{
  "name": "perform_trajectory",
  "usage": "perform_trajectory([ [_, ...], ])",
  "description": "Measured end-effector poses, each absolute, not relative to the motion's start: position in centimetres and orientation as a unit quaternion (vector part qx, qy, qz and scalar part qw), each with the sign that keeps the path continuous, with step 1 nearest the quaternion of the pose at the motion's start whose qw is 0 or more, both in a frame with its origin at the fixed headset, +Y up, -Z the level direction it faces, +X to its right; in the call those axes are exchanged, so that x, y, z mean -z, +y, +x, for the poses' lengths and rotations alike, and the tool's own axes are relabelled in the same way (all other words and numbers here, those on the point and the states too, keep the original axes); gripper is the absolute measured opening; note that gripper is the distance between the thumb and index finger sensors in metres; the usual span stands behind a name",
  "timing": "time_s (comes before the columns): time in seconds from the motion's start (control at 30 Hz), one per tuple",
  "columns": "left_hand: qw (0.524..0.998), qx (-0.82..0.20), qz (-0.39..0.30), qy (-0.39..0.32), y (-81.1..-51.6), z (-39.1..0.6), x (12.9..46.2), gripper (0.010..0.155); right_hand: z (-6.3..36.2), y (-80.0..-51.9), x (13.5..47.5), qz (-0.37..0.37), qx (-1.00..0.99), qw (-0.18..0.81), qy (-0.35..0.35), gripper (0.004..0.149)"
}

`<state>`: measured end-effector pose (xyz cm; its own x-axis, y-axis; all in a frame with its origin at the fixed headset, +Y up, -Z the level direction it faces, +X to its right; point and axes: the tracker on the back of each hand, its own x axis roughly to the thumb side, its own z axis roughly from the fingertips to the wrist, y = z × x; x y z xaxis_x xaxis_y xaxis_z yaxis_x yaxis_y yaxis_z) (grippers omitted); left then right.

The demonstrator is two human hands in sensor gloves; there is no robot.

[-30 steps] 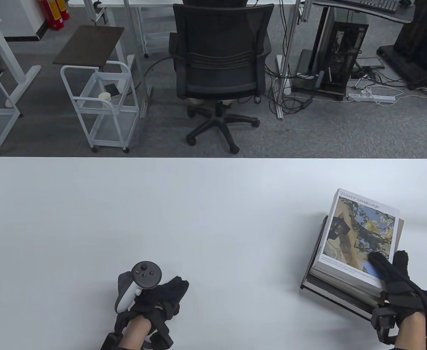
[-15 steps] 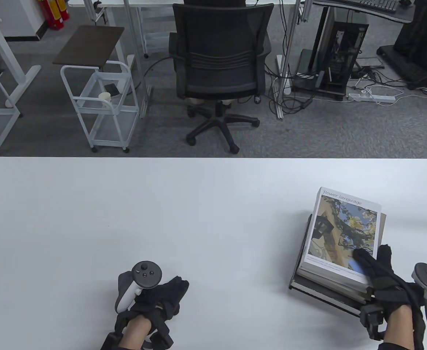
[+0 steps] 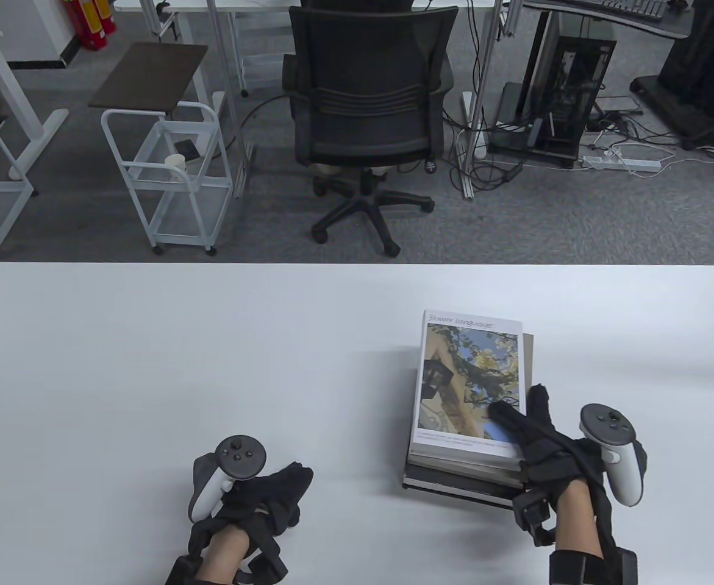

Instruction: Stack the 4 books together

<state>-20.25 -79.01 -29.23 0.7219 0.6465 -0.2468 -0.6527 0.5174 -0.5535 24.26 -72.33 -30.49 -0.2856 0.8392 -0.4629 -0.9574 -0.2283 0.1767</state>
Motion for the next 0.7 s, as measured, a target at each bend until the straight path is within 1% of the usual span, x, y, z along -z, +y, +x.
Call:
perform_trajectory([
  [0.07, 0.869, -0.379, -0.317, 0.011, -78.6, -20.8, 29.3, 0.075, 22.2, -72.3, 30.9, -0.119, -0.778, 0.574, 0.228, 0.102],
  [0.1, 0.874, -0.379, -0.306, 0.013, -78.4, -21.1, 29.3, 0.075, 21.5, -72.3, 31.0, -0.112, -0.78, 0.571, 0.232, 0.102],
  [0.13, 0.886, -0.371, -0.276, 0.017, -78.1, -21.7, 29.4, 0.075, 20.3, -72.3, 31.1, -0.1, -0.782, 0.567, 0.238, 0.102],
  [0.23, 0.898, -0.364, -0.243, 0.034, -77.5, -22.8, 29.5, 0.074, 17.7, -72.3, 31.3, -0.073, -0.786, 0.56, 0.253, 0.103],
  [0.43, 0.885, -0.392, -0.245, 0.055, -77.4, -24.2, 29.4, 0.074, 13.3, -72.2, 30.9, -0.04, -0.79, 0.546, 0.275, 0.103],
  [0.7, 0.882, -0.396, -0.249, 0.058, -77.3, -24.4, 29.2, 0.074, 10.5, -72.1, 30.1, -0.025, -0.793, 0.537, 0.287, 0.103],
])
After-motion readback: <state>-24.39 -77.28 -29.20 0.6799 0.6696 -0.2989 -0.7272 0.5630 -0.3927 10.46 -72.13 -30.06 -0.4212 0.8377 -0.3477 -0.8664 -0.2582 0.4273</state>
